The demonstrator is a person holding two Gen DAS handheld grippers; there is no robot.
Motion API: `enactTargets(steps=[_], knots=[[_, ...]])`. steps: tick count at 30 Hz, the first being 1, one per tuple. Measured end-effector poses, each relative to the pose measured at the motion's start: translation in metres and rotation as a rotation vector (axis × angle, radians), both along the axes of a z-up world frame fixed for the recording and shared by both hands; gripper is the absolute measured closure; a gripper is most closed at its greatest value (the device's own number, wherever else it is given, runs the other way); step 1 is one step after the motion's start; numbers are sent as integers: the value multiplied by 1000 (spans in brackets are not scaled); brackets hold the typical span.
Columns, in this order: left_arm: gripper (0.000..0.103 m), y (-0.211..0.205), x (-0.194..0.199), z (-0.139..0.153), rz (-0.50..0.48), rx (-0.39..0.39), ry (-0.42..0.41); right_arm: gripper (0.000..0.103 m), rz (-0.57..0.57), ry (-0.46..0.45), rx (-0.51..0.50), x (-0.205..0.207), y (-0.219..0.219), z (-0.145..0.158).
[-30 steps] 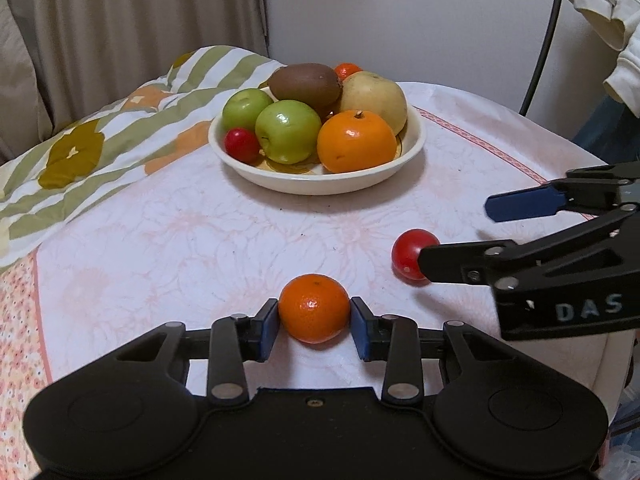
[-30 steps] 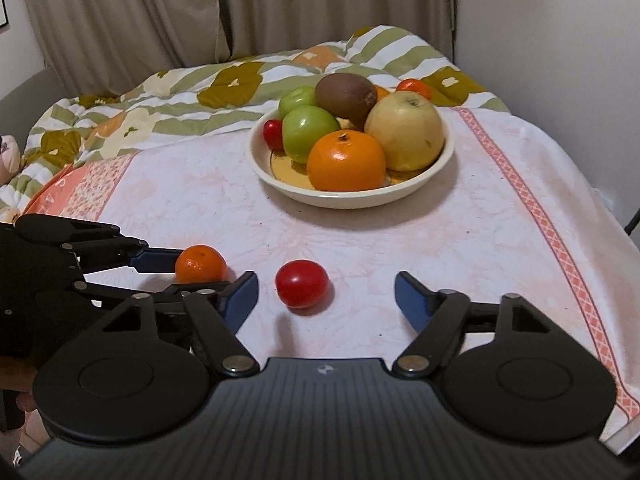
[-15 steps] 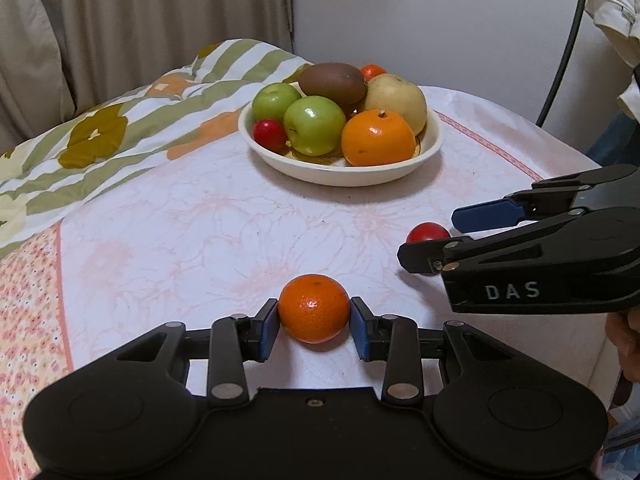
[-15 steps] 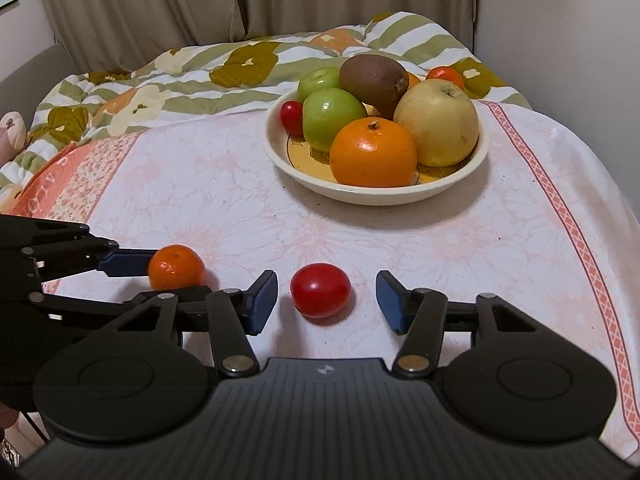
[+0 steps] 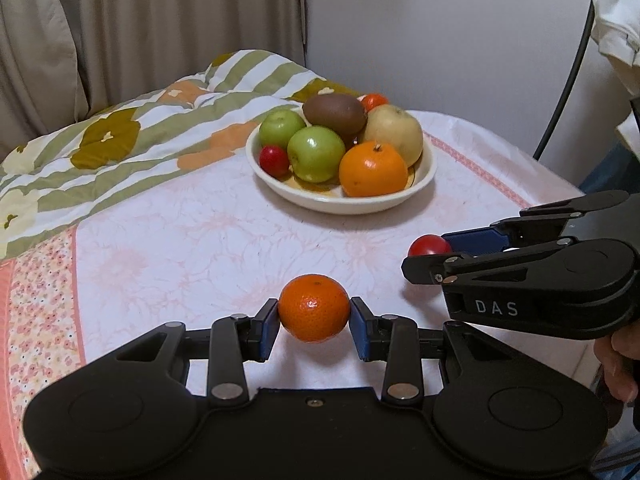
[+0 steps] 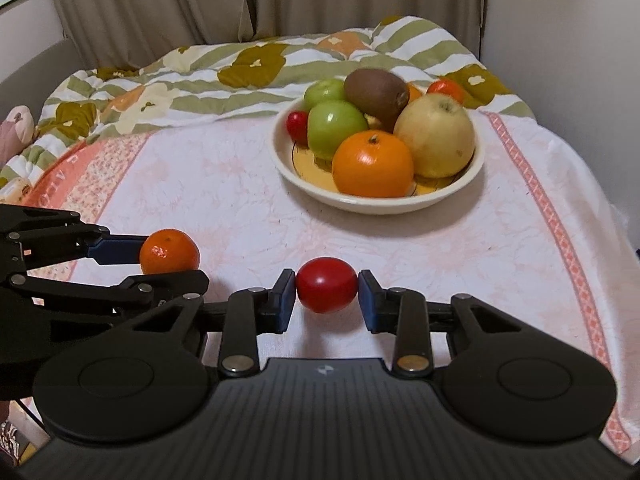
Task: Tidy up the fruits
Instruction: 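Carry the tangerine and tomato with both tools over the white bowl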
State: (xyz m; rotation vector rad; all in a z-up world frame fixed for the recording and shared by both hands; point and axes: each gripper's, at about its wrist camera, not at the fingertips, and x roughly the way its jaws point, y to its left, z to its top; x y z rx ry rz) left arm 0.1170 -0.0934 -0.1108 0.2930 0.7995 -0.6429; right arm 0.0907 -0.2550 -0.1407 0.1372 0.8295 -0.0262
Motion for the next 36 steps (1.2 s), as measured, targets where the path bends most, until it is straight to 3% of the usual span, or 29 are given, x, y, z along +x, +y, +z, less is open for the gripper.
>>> enactTargets(steps=[9, 20, 36], knots=[[62, -21, -11, 37, 22, -53, -5, 54, -14, -42, 1, -14, -26, 42], [62, -55, 5, 63, 70, -50, -48, 54, -4, -79, -9, -2, -71, 69], [62, -88, 62, 33, 185, 18, 3, 54, 91, -32, 19, 56, -112, 47]])
